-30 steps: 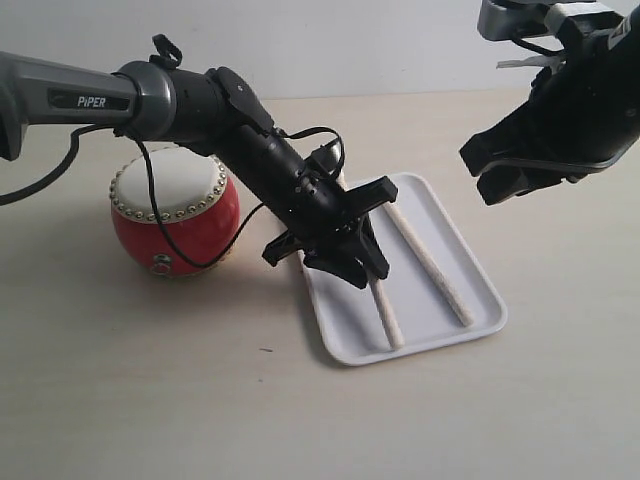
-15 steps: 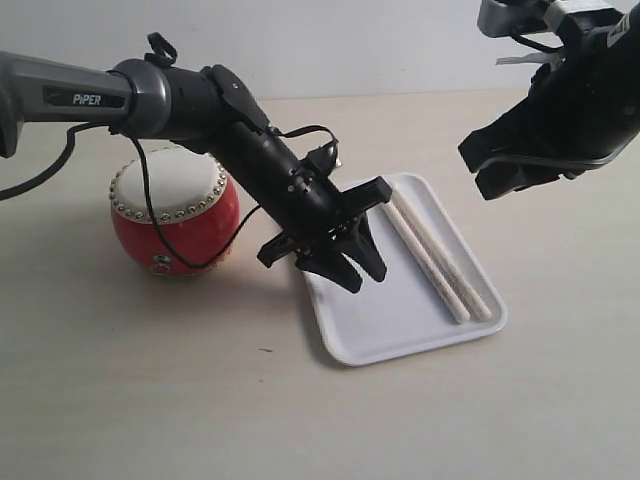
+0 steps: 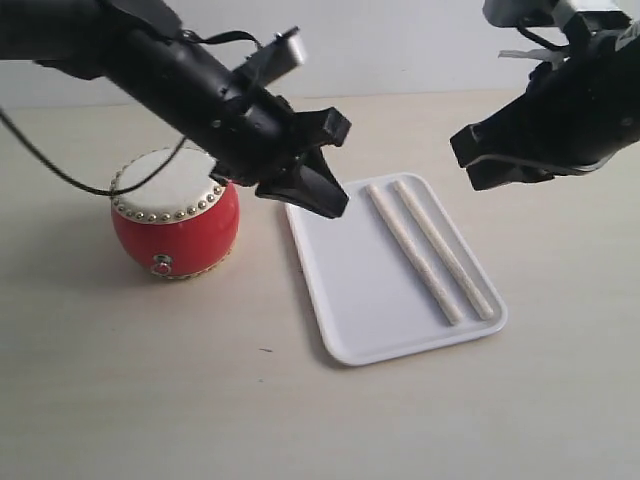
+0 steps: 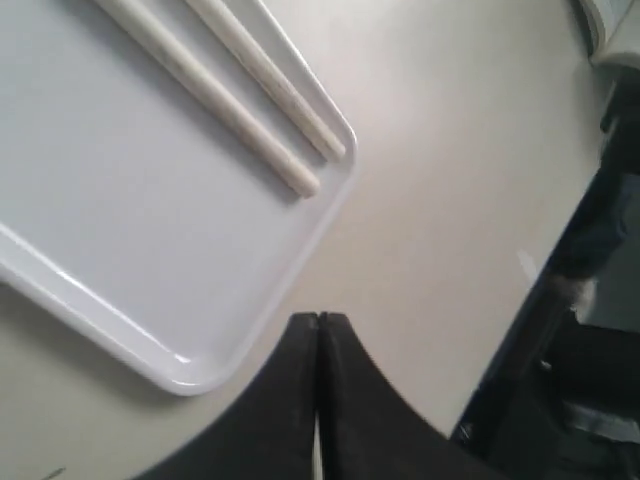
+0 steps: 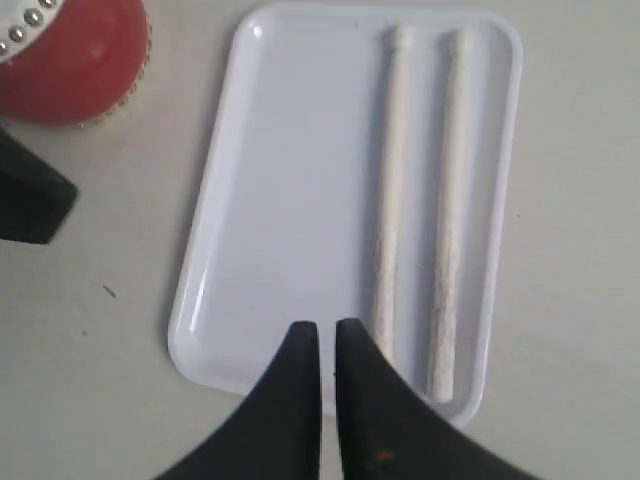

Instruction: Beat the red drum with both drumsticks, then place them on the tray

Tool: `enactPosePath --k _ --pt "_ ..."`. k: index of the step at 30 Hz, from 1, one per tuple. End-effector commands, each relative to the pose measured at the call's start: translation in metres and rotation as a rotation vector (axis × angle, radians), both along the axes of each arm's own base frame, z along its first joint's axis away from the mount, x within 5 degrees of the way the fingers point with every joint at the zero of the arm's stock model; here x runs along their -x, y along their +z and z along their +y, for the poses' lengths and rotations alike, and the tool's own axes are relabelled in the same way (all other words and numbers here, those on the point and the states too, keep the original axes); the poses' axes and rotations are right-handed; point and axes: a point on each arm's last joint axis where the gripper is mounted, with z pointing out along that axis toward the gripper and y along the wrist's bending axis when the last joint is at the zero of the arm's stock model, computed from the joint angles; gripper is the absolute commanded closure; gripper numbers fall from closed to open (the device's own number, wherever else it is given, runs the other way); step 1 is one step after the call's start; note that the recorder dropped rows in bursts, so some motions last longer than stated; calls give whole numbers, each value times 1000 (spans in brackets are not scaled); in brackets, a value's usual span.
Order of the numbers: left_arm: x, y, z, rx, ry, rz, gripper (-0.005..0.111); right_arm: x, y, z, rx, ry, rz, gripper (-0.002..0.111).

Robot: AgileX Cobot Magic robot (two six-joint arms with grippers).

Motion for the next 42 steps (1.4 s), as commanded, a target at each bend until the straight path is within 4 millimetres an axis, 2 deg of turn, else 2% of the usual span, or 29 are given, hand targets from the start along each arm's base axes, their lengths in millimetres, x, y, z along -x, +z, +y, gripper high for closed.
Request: enactPosePath --k 1,4,10,13,18,25,36,40,42 --pt "49 33 39 35 121 -290 107 28 10 -13 -37 -25 -170 108" --pt "89 59 75 67 222 -495 107 53 17 -24 -49 -21 -283 108" --pt "150 79 131 152 409 -768 107 88 12 -40 -88 -63 -425 108" --pt "174 85 147 207 434 -838 107 97 13 -43 -97 -65 -450 108" --pt "200 99 162 290 443 -923 107 101 16 -44 -114 -68 -461 108" --pt "217 110 172 350 457 -988 107 101 16 -44 -114 -68 -461 108" --pt "218 110 172 352 456 -993 107 101 16 -44 -114 -68 -461 108" --pt "217 106 173 226 348 -1136 107 101 16 -44 -114 -68 -461 108" --pt "217 93 177 155 331 -1166 107 101 16 -44 -114 -68 -461 108"
